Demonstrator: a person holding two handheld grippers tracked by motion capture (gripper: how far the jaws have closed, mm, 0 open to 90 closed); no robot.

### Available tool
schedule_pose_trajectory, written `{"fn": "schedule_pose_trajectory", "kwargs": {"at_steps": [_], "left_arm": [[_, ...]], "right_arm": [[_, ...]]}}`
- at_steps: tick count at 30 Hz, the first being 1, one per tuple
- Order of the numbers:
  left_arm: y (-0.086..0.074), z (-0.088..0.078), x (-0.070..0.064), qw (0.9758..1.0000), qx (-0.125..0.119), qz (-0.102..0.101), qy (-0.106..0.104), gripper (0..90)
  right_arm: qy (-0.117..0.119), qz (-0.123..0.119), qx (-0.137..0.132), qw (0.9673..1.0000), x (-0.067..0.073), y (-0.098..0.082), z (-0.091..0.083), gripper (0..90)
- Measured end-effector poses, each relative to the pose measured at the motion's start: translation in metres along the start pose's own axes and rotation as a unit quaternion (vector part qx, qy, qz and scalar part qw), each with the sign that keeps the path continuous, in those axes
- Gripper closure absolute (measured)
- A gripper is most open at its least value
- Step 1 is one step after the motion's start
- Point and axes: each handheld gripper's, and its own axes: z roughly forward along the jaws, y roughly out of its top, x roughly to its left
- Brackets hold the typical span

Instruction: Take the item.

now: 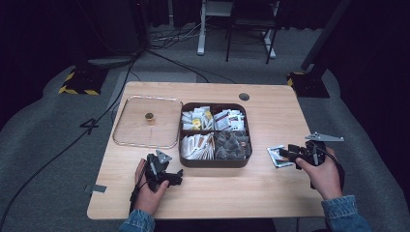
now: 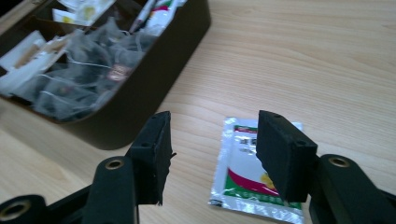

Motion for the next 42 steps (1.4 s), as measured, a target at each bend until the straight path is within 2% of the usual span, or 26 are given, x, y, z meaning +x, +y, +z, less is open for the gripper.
{"fn": "schedule_pose_trajectory", "kwargs": {"at_steps": [10, 14, 18, 22, 24, 26, 29, 42], "left_arm": [[-0.001, -0.001, 0.0, 1.0, 0.0, 0.003, -0.002, 0.6], [-0.001, -0.001, 0.0, 1.0, 0.0, 0.003, -0.002, 0.5], [-0.001, -0.001, 0.0, 1.0, 0.001, 0.003, -0.004, 0.2], [-0.001, -0.001, 0.0, 1.0, 0.001, 0.003, -0.004, 0.2], [-0.001, -0.001, 0.001, 1.0, 0.001, 0.004, -0.004, 0.2], [-0.001, -0.001, 0.0, 1.0, 0.001, 0.003, -0.004, 0.2], [-0.001, -0.001, 0.0, 1.0, 0.0, 0.003, -0.004, 0.2], [-0.001, -0.001, 0.0, 1.0, 0.001, 0.003, -0.004, 0.2]], "right_arm": [[0.045, -0.03, -0.002, 0.9985, 0.037, -0.001, -0.009, 45.5], [0.067, -0.048, -0.005, 0.9966, 0.051, -0.003, -0.01, 43.6], [0.083, -0.057, -0.003, 0.9949, 0.063, -0.008, -0.008, 42.3], [0.087, -0.076, -0.007, 0.9934, 0.076, -0.016, -0.003, 42.3], [0.091, -0.075, -0.01, 0.993, 0.08, -0.02, 0.0, 42.3], [0.093, -0.084, -0.004, 0.9921, 0.083, -0.023, 0.003, 42.5], [0.091, -0.079, -0.008, 0.9928, 0.082, -0.027, 0.009, 42.5], [0.075, -0.092, 0.022, 0.9927, 0.077, -0.055, 0.039, 40.4]]}}
